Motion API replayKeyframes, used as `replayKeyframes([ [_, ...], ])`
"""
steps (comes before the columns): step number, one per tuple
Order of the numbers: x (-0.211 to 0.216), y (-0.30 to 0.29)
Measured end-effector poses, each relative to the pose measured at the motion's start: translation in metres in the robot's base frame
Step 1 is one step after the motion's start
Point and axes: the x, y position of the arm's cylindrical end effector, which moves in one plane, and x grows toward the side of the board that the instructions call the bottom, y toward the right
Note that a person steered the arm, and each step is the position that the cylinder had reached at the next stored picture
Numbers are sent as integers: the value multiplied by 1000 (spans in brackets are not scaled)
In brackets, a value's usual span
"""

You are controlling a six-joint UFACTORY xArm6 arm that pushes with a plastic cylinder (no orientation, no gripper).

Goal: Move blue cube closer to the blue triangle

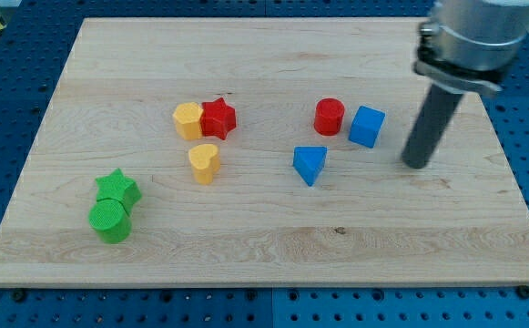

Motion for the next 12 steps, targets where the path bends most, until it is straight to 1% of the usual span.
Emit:
replayKeyframes([
  [1, -25, 19],
  [2, -70, -3],
  [3, -103, -51],
  [4, -78, -48],
  [6, -75, -48],
  [7, -66, -54],
  [8, -65, -76],
  [10, -52, -96],
  [12, -32, -83],
])
